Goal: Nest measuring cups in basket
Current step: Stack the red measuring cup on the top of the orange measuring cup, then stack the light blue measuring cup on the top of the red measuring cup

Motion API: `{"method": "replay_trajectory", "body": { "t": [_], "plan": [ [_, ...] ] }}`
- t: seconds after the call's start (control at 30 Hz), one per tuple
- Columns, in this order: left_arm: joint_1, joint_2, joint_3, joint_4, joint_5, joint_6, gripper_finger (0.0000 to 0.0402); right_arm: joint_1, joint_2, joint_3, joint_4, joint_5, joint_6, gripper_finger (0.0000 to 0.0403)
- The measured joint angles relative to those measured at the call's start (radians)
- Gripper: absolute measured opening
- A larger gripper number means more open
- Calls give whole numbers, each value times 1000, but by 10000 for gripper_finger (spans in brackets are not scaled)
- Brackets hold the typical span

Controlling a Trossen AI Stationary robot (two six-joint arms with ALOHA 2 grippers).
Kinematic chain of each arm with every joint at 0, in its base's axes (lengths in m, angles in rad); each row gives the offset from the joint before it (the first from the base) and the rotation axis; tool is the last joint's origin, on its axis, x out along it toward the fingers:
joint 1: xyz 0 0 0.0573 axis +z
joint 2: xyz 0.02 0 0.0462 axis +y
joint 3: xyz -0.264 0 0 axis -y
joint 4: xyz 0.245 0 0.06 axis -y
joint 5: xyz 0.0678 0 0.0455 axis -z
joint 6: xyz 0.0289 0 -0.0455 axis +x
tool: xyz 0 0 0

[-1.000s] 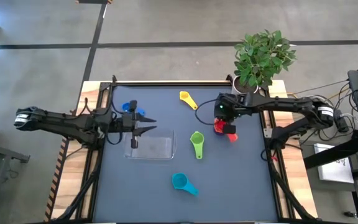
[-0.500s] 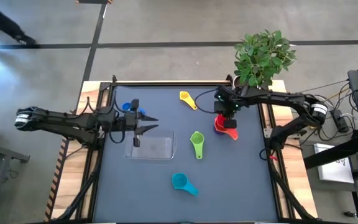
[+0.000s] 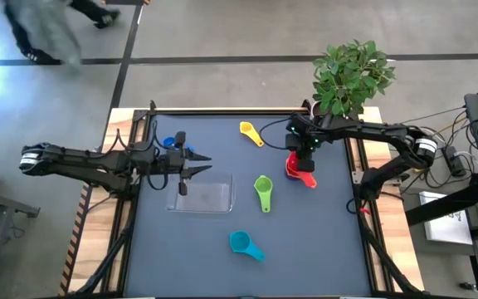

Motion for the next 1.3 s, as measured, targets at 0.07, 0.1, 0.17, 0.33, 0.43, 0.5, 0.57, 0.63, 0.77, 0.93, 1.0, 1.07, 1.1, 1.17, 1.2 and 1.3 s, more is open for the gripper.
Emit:
{"method": "replay_trajectory", "body": {
  "t": [0.07,0.1,0.17,0.33,0.43,0.5,0.57,0.63,0.77,0.93,1.0,1.07,1.1,1.17,1.2,1.3],
  "plan": [
    [0,0,-1,0,0,-3,78,0,0,0,-1,0,0,129],
    [0,0,-1,0,0,-3,78,0,0,0,0,1,0,132],
    [0,0,-2,0,0,-3,78,0,0,0,3,9,-7,136],
    [0,0,-2,0,0,-3,77,0,0,7,15,11,-41,135],
    [0,0,-2,1,0,-3,77,1,7,7,48,10,-35,135],
    [1,0,-2,1,0,-3,77,1,20,7,42,9,-37,135],
    [1,0,-2,0,0,-3,77,1,32,7,41,9,-40,135],
    [1,0,-2,0,0,-3,77,1,39,7,41,7,-38,135],
    [1,0,-3,-5,0,-3,77,5,39,7,14,4,-27,135],
    [2,0,-5,-7,0,-1,77,14,26,7,-32,0,-17,135],
    [3,0,-5,-7,0,-1,77,16,26,7,-34,0,-17,135],
    [3,0,-5,-6,0,0,77,18,26,8,-27,0,-17,135],
    [4,0,-5,-6,0,0,77,18,26,14,-35,0,-13,135],
    [5,0,-5,-6,0,0,77,19,22,37,-56,0,6,135],
    [5,0,-6,-7,0,0,77,22,16,51,-69,-1,18,135],
    [7,0,-6,-15,0,0,77,48,-12,90,-81,-15,58,134]
  ]
}}
